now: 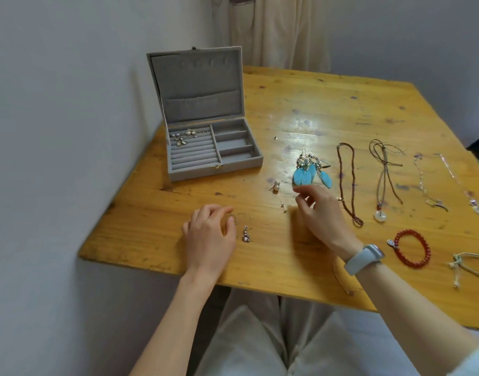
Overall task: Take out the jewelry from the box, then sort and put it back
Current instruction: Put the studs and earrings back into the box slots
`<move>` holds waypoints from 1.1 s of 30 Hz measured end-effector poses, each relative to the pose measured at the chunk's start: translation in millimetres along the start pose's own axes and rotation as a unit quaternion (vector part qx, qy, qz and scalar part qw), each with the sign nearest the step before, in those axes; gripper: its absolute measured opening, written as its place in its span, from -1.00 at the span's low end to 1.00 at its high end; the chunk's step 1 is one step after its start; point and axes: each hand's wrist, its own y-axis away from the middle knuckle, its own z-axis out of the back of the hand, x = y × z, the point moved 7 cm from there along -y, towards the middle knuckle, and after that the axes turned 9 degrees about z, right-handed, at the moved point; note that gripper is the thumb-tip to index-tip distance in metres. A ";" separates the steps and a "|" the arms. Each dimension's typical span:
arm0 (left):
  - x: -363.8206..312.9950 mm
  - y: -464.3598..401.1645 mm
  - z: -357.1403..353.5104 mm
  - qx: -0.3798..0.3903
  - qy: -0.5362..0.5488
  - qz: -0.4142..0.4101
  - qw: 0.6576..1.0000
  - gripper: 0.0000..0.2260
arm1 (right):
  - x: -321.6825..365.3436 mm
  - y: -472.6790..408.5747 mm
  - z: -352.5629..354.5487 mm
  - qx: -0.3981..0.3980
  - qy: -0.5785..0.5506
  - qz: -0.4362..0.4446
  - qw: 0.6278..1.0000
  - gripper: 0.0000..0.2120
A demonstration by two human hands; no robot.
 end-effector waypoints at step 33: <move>-73.8 -85.8 -44.2 0.102 0.037 -0.103 0.989 -0.80 | -17.9 -42.0 22.0 -0.079 -0.130 -0.052 0.987 -0.90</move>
